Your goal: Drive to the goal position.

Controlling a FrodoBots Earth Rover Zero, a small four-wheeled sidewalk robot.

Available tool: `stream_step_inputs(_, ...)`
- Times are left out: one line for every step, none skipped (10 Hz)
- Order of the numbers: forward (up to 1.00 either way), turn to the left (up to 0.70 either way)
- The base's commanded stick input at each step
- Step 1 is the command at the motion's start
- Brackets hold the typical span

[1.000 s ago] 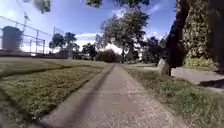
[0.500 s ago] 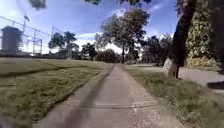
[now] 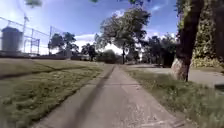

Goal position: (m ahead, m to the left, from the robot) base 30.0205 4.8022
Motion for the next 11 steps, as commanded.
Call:
stream_step_inputs(1.00, 0.00)
stream_step_inputs(1.00, 0.00)
stream_step_inputs(1.00, 0.00)
stream_step_inputs(1.00, 0.00)
stream_step_inputs(1.00, 0.00)
stream_step_inputs(1.00, 0.00)
stream_step_inputs(1.00, 0.00)
stream_step_inputs(1.00, 0.00)
stream_step_inputs(1.00, 0.00)
stream_step_inputs(1.00, 0.00)
stream_step_inputs(1.00, 0.00)
